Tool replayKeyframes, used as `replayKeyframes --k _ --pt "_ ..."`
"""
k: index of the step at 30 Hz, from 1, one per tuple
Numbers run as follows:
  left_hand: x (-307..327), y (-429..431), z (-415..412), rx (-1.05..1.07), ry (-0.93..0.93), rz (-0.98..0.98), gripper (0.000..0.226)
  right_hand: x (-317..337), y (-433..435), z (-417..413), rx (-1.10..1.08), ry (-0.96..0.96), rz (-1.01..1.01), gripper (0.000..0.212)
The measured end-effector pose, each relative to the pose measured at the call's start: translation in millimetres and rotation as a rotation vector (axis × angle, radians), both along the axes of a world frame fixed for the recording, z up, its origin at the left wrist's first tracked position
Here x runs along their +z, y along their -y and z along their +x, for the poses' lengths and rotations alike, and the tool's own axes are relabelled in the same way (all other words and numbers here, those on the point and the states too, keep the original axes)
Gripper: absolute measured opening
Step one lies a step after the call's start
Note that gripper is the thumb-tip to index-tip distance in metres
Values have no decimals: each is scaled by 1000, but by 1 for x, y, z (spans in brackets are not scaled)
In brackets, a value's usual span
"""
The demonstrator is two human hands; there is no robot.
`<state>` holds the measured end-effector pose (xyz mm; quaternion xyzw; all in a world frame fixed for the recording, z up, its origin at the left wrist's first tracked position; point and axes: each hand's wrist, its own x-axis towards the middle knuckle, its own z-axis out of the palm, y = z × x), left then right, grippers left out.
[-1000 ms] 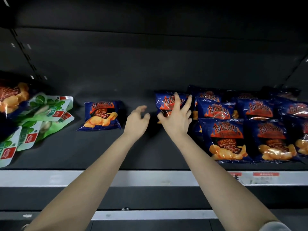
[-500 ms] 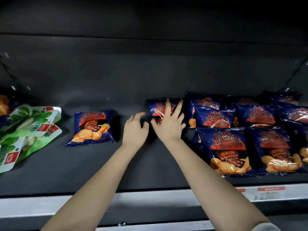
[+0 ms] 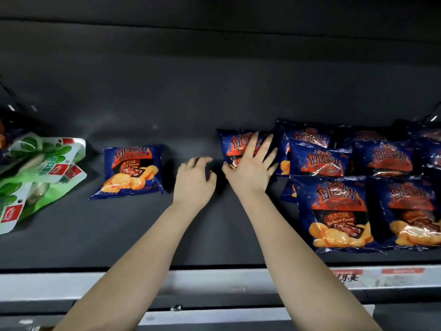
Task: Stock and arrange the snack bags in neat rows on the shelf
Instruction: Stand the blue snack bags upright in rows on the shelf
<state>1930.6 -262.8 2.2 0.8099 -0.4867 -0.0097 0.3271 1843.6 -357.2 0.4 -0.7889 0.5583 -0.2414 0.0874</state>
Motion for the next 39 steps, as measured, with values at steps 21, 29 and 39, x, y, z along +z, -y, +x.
replayKeyframes --k 21,29,39 --pt "0 1 2 14 -21 57 40 -6 -6 6 109 -78 -122 73" --pt "1 -1 3 24 -17 69 40 -5 -4 7 117 -79 -97 77" --pt "7 -5 1 13 -14 137 42 8 -8 2 161 -25 -15 81"
